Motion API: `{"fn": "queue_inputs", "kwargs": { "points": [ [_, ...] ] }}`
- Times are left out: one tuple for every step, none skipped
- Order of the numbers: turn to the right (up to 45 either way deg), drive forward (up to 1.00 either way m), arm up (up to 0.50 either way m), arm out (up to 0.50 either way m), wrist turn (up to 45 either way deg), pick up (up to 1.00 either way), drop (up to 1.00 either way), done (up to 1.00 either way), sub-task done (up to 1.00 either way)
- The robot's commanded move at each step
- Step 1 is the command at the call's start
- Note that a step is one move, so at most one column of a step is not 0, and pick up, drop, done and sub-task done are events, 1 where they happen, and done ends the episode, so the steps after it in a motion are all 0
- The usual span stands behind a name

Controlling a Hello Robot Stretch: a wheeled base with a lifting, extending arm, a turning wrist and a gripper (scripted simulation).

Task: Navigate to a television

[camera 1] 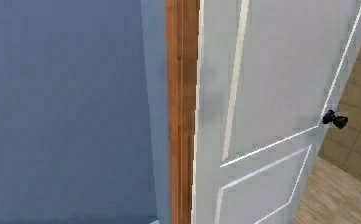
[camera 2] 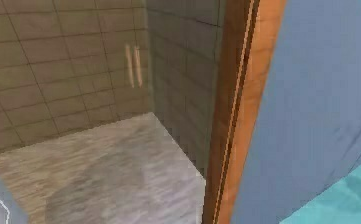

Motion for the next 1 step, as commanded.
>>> {"fn": "queue_inputs", "kwargs": {
  "points": [
    [45.0,0.0,0.0,0.0,0.0,0.0,0.0,0.0,0.0]
  ]
}}
